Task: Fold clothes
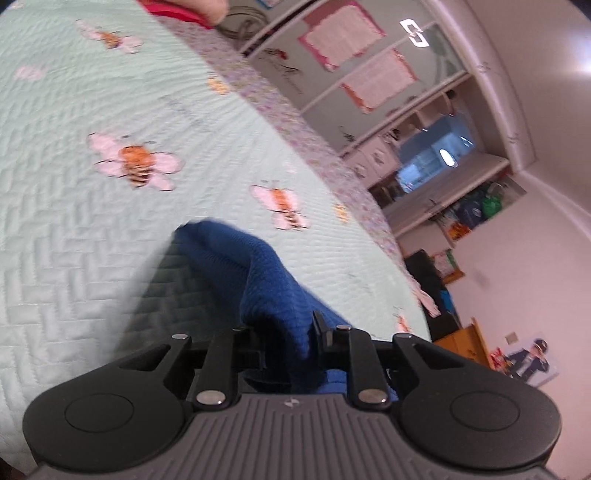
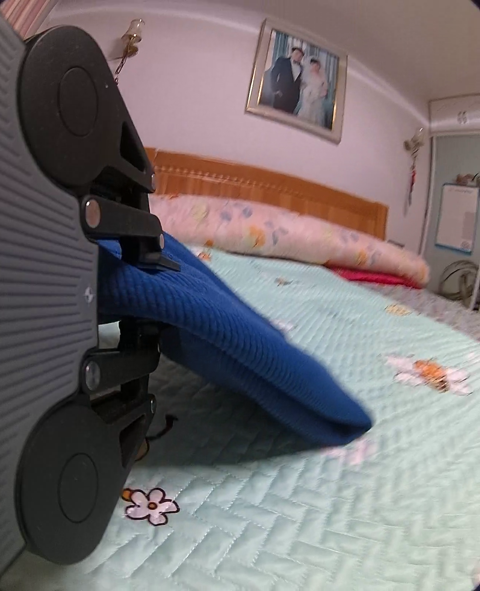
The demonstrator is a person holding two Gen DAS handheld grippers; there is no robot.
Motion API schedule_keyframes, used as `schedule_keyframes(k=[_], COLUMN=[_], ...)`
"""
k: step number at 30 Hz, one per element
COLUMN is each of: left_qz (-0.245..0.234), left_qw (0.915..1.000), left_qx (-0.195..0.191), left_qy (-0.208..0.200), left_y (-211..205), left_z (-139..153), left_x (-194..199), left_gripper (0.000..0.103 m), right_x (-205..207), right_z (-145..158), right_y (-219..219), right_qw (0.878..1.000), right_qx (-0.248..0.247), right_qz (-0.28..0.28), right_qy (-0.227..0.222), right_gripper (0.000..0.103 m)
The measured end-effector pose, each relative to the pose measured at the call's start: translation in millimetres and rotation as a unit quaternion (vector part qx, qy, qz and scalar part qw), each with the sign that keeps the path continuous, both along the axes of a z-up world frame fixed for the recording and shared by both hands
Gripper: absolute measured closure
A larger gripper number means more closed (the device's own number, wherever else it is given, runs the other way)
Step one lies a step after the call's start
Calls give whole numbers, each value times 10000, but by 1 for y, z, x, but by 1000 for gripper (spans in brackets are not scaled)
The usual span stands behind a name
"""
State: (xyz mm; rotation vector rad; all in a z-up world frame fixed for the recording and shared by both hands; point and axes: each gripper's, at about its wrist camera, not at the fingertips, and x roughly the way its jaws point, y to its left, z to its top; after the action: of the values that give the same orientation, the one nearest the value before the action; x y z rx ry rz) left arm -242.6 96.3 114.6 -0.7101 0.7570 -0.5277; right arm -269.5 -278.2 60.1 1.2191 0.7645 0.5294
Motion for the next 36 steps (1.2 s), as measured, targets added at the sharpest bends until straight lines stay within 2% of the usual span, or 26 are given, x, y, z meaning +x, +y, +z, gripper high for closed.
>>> schedule_keyframes(k=[3,6,13,16,20,25,29,33,36], left_qz=[-356,-898,-2175,-2536,-2619,-2663,-2670,-2479,-2456], left_qw=[9993,9958,9743,9644,9610,9579,9556,9556,9543], left_qx=[-86,-179,-406,-540,-502,-418,-329,-130,70], left_qy=[-81,-45,417,529,729,985,1203,1584,1703], left_y=[-18,-47,-145,-188,-247,-321,-382,-445,-476], left_z=[19,34,40,42,40,35,29,-4,-22], left_x=[-16,-40,-78,-85,-59,-21,12,73,106], left_gripper=[81,80,80,80,80,80,80,80,79], right_x=[-33,-89,-248,-296,-334,-326,-283,-232,-194], right_z=[19,38,70,82,96,89,59,18,-13], right_y=[-14,-34,-90,-114,-145,-195,-250,-297,-332], right_qw=[9997,9986,9889,9805,9683,9533,9407,9323,9249], right_qx=[93,160,26,3,131,431,634,854,1017], right_qz=[-188,-458,-1482,-1963,-2488,-2988,-3326,-3472,-3576], right_qy=[-108,-209,-35,-35,-179,-128,206,543,795], right_gripper=[81,81,81,81,81,81,81,81,81])
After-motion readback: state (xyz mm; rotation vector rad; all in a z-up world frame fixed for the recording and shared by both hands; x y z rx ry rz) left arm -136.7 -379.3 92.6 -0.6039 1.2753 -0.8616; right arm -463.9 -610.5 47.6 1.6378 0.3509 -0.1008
